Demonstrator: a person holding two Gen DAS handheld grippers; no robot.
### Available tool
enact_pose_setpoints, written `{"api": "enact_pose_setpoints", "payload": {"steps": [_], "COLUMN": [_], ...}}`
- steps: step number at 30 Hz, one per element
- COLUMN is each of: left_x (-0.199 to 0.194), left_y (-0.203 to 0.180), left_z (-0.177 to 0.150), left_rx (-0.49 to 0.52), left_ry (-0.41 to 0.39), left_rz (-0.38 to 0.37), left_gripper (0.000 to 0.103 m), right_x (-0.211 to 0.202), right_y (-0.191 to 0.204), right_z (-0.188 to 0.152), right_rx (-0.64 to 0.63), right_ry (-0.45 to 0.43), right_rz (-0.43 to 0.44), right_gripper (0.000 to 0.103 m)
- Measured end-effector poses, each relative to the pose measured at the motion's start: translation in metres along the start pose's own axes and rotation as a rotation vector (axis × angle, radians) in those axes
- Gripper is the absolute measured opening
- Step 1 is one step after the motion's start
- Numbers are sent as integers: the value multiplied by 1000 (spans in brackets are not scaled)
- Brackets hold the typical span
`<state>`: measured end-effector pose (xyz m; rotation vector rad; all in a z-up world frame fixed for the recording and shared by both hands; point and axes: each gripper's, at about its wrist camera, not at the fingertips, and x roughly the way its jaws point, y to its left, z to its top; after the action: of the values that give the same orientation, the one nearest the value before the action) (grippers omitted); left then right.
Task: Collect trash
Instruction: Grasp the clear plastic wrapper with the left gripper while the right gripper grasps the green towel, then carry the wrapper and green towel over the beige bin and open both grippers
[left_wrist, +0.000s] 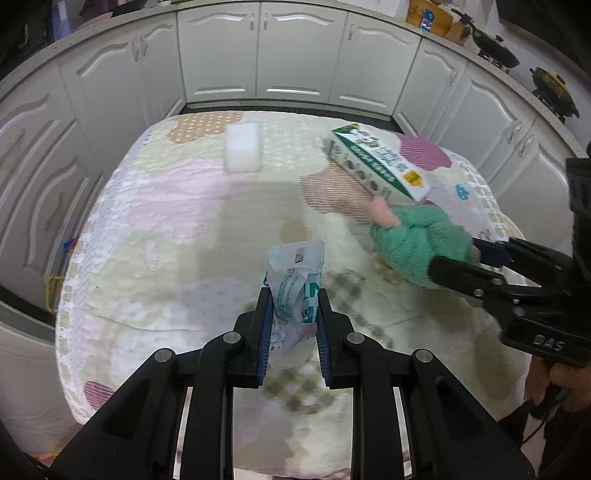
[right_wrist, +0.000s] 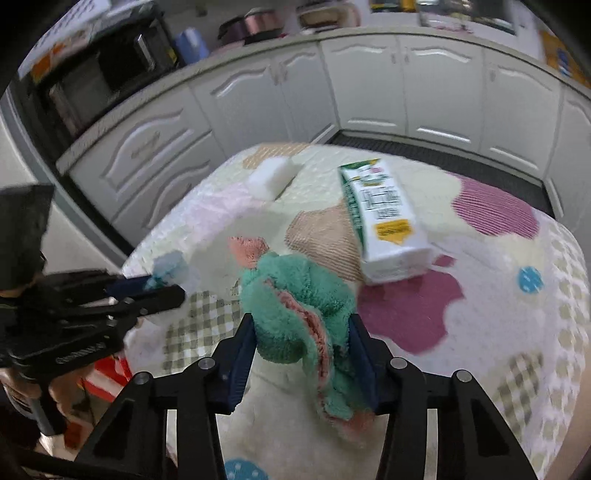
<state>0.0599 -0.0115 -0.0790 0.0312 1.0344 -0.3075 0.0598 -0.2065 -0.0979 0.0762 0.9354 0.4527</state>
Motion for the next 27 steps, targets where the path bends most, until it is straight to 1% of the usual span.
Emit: {"api": "enact_pose_setpoints", "payload": {"steps": [4,9,15,22,27], "left_x": [0,-2,-2,0,2], "left_y": [-20,-47,-84,-123,-148], "left_z": [1,4,8,11,14], "left_rx": [22,56,101,153,195], "left_ry": [-4,-17,-31,-37,-41], "left_rz": [-31,-72,-114,-137,-144], "left_gripper": [19,19,19,19,19], "right_x": [-25,-51,-81,-110,-123], "right_y": [-6,-22,-41,-71,-90], "right_z": [-10,-22,-36,-53,-61], "right_rx": [57,138,183,239,280], "right_ry": [-41,-75,-116,-147,-163], "right_rz": [-24,-78,-150,-208,-239], "right_gripper": [47,47,47,47,47]}}
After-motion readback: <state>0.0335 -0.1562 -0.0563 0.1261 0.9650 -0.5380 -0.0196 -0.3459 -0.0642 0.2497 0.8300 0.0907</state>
